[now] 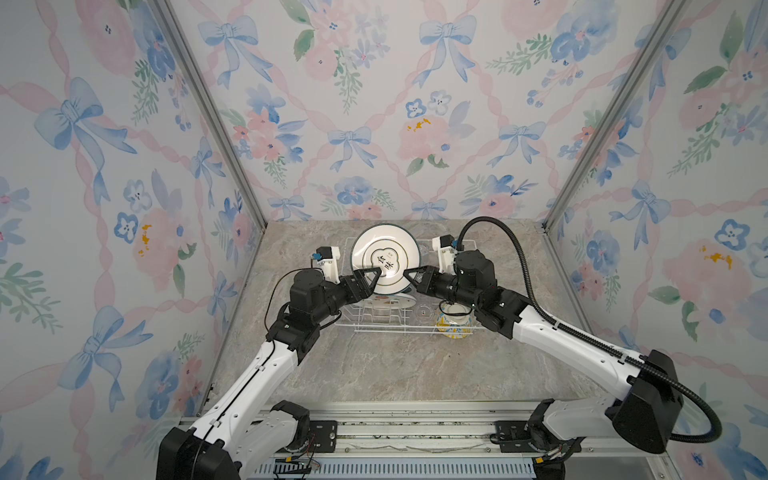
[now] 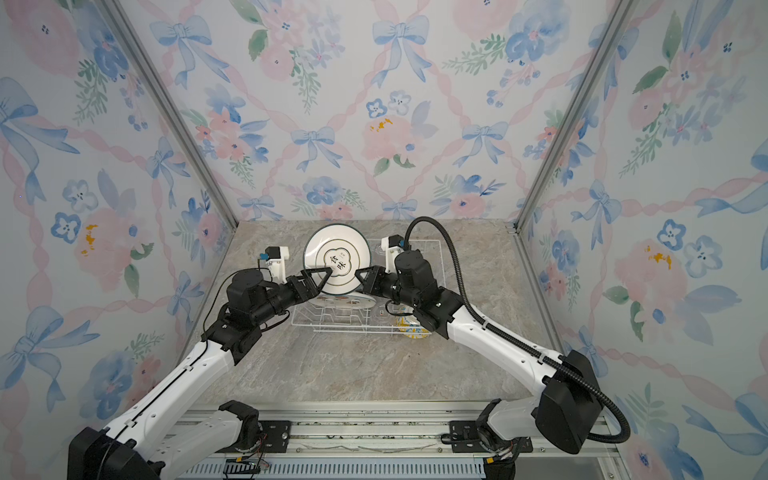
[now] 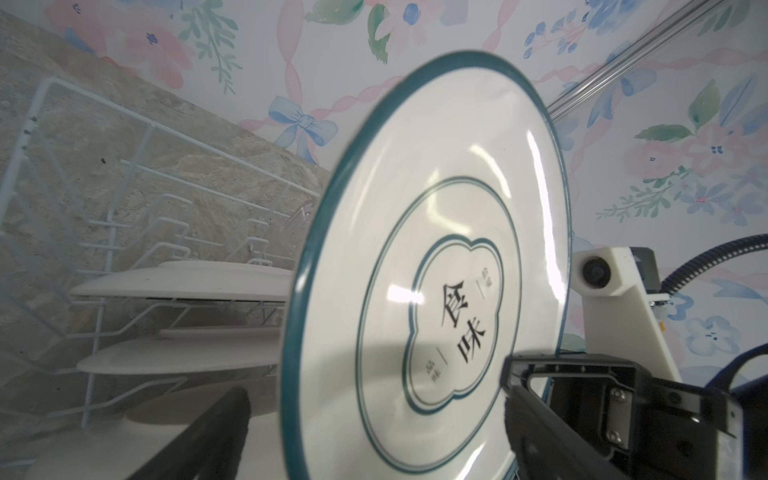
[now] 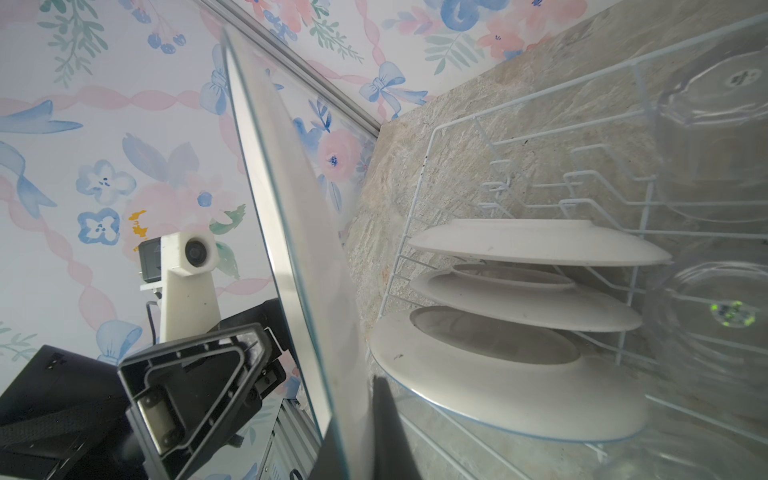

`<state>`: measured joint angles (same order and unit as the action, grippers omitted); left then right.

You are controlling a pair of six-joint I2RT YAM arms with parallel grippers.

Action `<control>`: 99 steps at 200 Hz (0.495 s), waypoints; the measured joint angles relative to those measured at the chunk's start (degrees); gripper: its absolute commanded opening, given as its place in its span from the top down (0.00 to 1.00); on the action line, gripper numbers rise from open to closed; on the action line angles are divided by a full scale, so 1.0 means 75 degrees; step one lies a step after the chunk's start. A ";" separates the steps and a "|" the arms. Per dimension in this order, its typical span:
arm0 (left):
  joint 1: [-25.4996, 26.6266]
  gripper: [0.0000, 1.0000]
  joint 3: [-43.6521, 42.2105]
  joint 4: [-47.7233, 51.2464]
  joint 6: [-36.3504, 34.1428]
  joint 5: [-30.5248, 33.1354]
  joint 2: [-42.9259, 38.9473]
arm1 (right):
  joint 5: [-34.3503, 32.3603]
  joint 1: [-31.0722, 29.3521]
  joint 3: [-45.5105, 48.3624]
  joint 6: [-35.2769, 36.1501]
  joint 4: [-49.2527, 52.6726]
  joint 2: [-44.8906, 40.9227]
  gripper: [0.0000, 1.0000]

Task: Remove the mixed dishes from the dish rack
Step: 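Reach the left gripper toward the plate held by the right gripper, then close the left gripper on the plate rim while the right gripper opens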

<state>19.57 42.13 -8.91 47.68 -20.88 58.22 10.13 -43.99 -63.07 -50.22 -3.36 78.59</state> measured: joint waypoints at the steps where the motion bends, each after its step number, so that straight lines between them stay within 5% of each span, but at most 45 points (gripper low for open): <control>1: 0.0000 0.18 0.0012 0.0000 -0.0015 -0.0003 0.0009 | 0.0012 0.0000 0.0000 0.0000 -0.0009 0.0003 1.00; 27: -0.0012 0.40 0.0294 -0.0181 0.0134 -0.0152 0.0219 | 0.0082 0.0000 -0.0003 -0.0105 -0.0099 0.0026 1.00; 57: -0.0082 0.86 0.0300 -0.0157 0.0277 -0.0087 0.0300 | 0.0093 0.0015 -0.0017 -0.0216 -0.0239 0.0015 1.00; 99: -0.0152 1.00 0.0300 -0.0697 0.0717 -0.0254 0.0102 | 0.0315 0.0221 -0.0254 -0.0597 -0.0256 0.0000 1.00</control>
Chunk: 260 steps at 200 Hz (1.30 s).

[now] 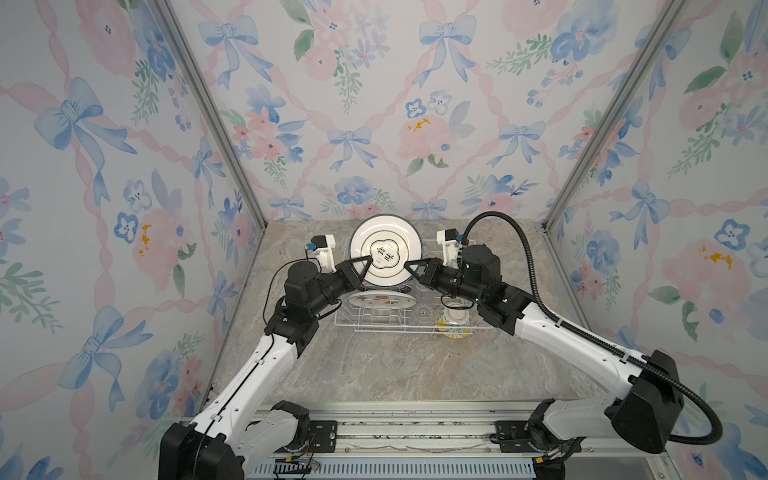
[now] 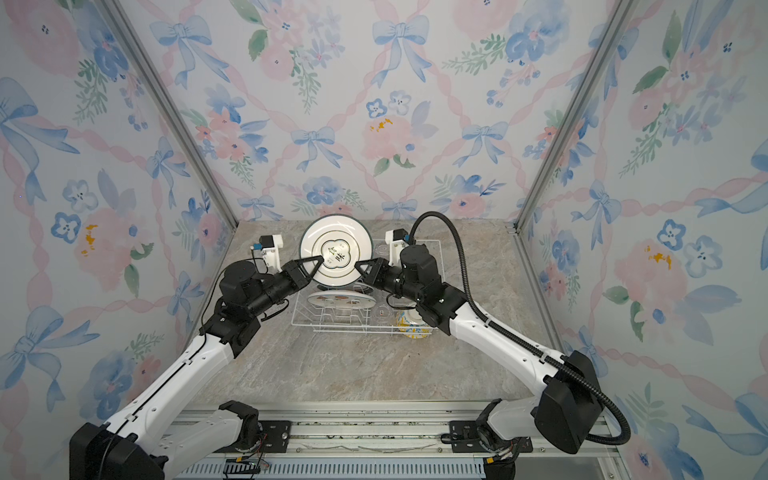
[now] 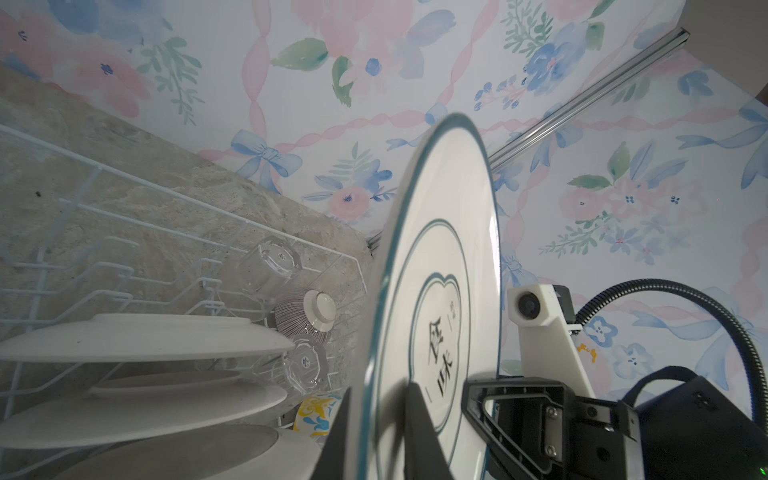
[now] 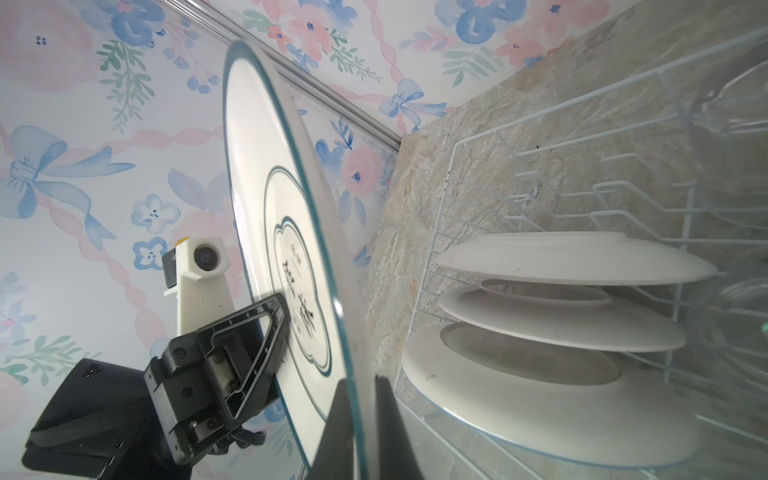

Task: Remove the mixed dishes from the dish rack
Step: 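Close the left gripper on the plate rim while the right gripper opens, then carry the plate away with the left gripper while the right arm withdraws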

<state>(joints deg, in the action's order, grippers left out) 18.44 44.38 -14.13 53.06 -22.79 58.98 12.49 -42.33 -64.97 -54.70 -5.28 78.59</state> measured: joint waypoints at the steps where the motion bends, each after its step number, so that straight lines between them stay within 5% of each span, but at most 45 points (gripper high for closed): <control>1: 0.0000 1.00 0.0000 -0.0003 0.0003 0.0000 -0.0003 | 0.0000 0.0000 -0.0009 0.0000 0.0003 0.0000 1.00; 20: -0.0006 1.00 0.0012 -0.0076 0.0023 -0.0003 -0.0006 | 0.0015 0.0003 -0.0064 0.0000 0.0023 0.0006 0.99; 67: 0.0093 1.00 0.0335 -0.0041 -0.0213 -0.0114 0.0172 | 0.0169 -0.0020 -0.0137 0.0411 0.0353 0.0227 0.38; 124: 0.0154 1.00 0.0568 0.0577 -0.0554 0.0061 0.0417 | 0.0294 0.0041 -0.0137 0.0866 0.0417 0.0122 0.00; 186: -0.0385 1.00 0.0842 0.1233 -0.0813 0.0551 0.0321 | -0.0117 0.0184 -0.0137 0.1641 0.0918 -0.0621 0.03; 260: -0.3209 1.00 0.0463 0.1676 -0.0632 0.0871 -0.0347 | -0.1810 -0.0242 0.0446 0.3139 0.1868 -0.2273 0.03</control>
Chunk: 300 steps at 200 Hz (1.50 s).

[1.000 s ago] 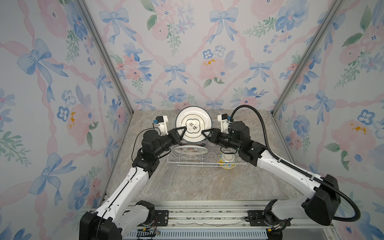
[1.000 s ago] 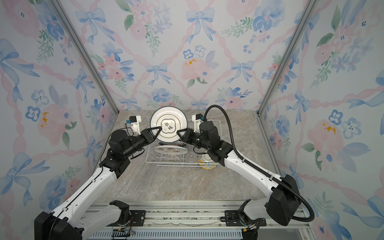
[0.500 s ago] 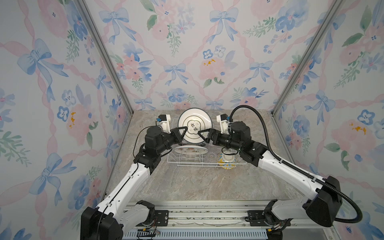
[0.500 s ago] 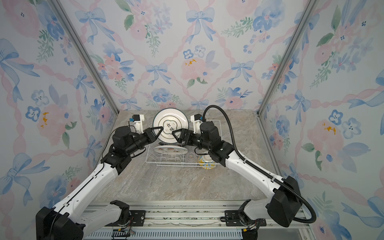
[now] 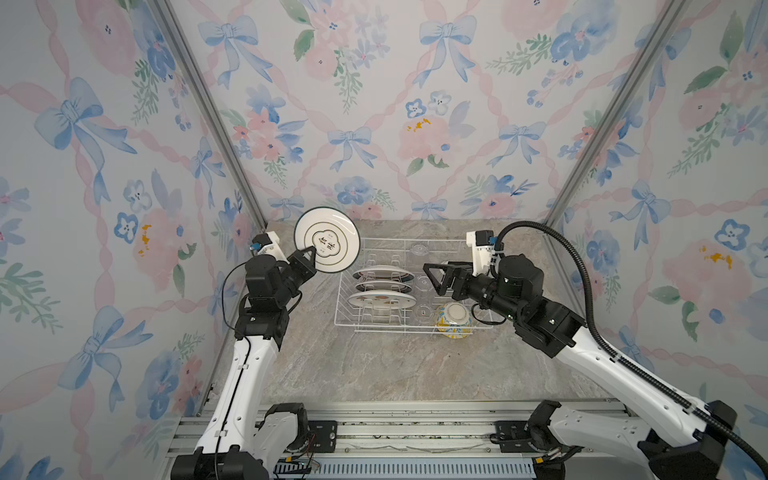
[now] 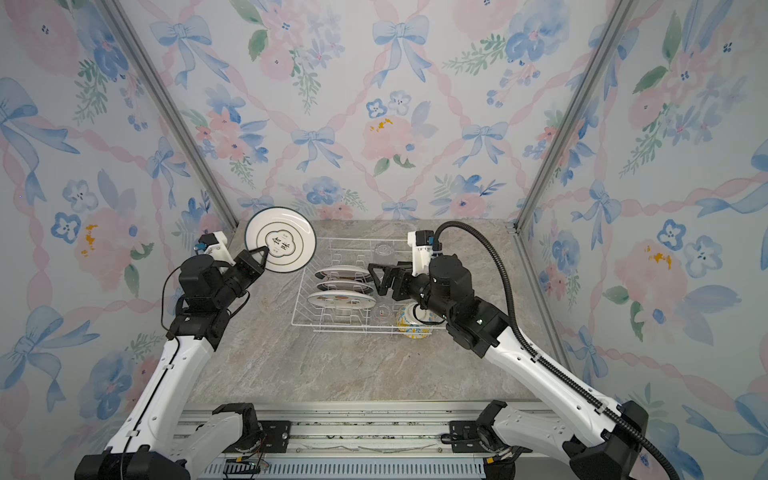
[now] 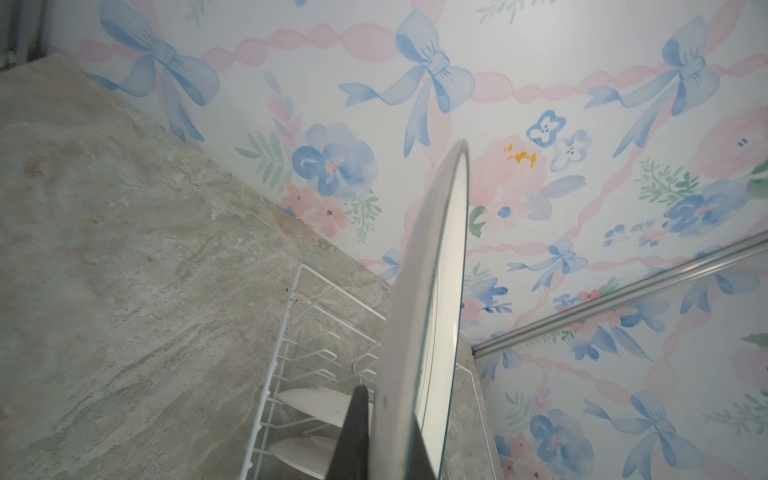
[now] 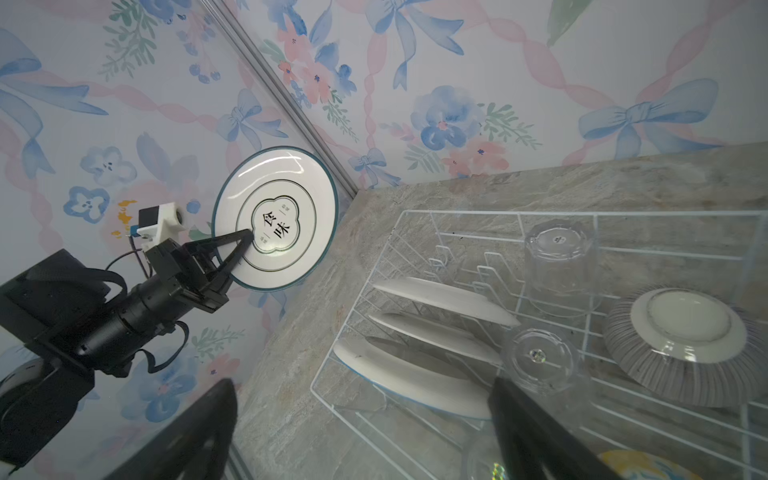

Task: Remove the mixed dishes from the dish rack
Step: 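Carry the plate away with the left gripper while the right arm withdraws, then lower the plate flat onto the table and open the left gripper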

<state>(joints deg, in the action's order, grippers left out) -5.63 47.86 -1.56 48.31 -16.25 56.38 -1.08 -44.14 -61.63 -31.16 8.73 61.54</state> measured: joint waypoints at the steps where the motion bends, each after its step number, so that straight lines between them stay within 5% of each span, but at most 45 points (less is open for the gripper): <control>1: -0.0026 1.00 -0.0006 0.0000 0.0000 0.0000 0.0000 | -0.0017 -0.0009 0.0006 0.0012 0.0023 -0.0012 0.03; 54: -0.2393 1.00 -0.0519 -0.0347 0.0574 -0.0542 0.1037 | -0.0831 -0.0347 0.0574 0.0662 0.0819 -0.1014 0.03; 97: -0.3229 1.00 -0.0737 -0.0356 0.0641 -0.0764 0.2098 | -0.1215 -0.0379 0.0807 0.0941 0.1282 -0.1816 0.03; 199: -0.3488 1.00 -0.0160 -0.0405 -0.0044 -0.1510 0.4208 | -0.1591 -0.0379 0.1376 0.0982 0.1903 -0.2334 0.03; 300: -0.2882 1.00 0.0297 0.0079 -0.1011 -0.1562 0.5336 | -0.1588 -0.0382 0.1556 0.0956 0.1891 -0.1912 0.03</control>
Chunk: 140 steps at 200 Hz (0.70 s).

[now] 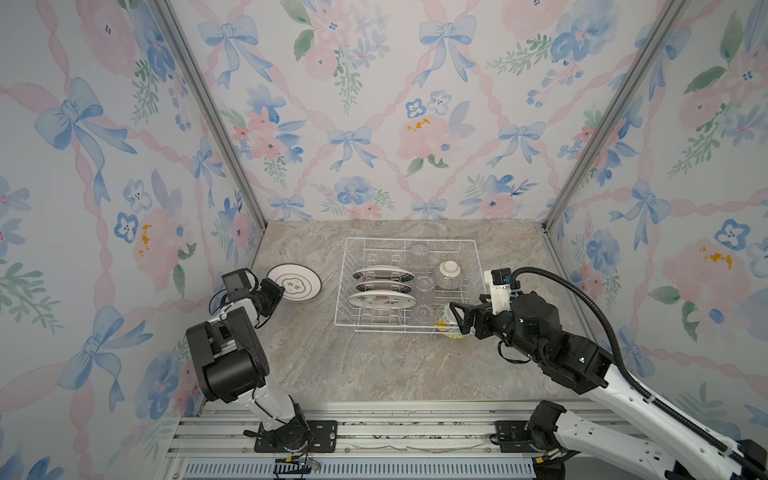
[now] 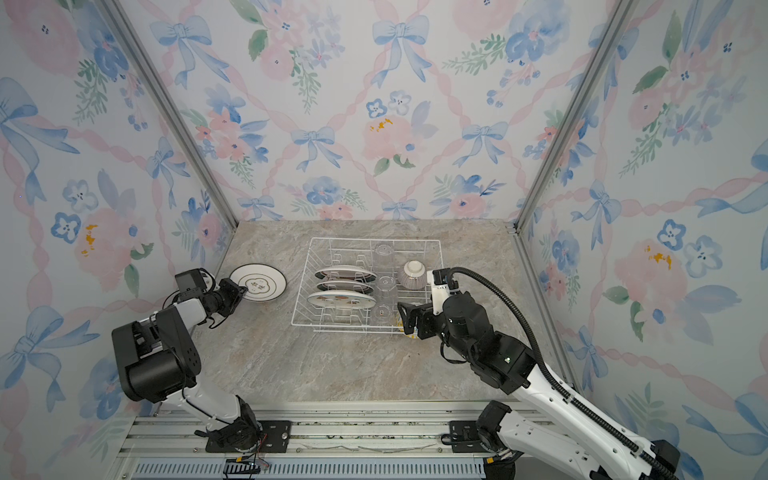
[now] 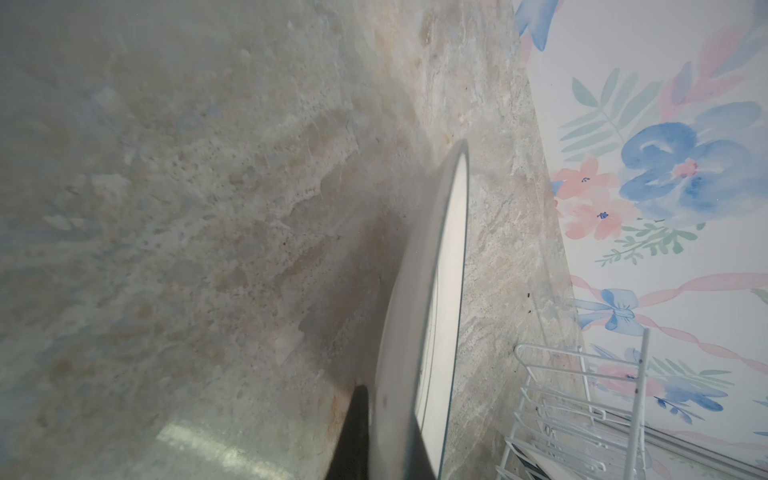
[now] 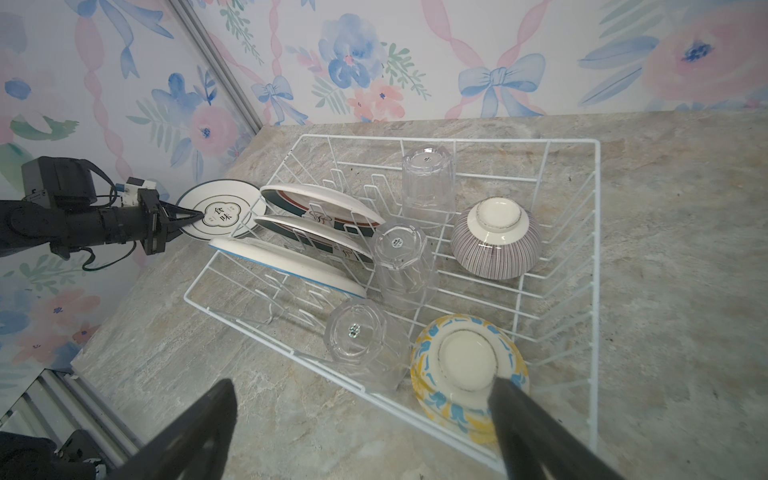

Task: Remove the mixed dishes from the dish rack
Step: 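Lower the plate flat onto the table and open the left gripper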

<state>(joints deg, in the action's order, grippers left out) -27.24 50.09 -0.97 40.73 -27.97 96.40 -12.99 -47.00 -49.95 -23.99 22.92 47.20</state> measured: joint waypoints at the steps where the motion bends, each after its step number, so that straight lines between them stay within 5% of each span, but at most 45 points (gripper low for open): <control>1: 0.0003 1.00 0.0003 0.0012 -0.0009 0.0000 0.0009 | 0.0009 0.0003 0.0000 0.0000 -0.0003 0.0006 0.03; 34: 0.0125 1.00 0.0111 0.0140 -0.0119 -0.0012 0.0108 | 0.0102 0.0000 0.0000 -0.0079 -0.0192 0.0204 0.03; 75: 0.0268 0.48 0.0172 0.0289 -0.0245 0.0146 0.0134 | 0.0224 -0.0076 0.0000 -0.0087 -0.0341 0.0493 0.03; 95: 0.0315 0.03 0.0187 0.0493 -0.0332 0.0277 0.0227 | 0.0245 -0.0099 0.0000 -0.0087 -0.0356 0.0493 0.03; 140: 0.0350 0.02 0.0449 0.1154 -0.0635 0.0702 0.0256 | 0.0242 -0.0099 0.0073 -0.0117 -0.0402 0.0493 0.03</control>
<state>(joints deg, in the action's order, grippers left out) -24.62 53.45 7.68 35.97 -22.70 98.32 -11.18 -47.75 -49.41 -24.86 19.90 50.89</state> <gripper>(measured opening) 0.979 0.967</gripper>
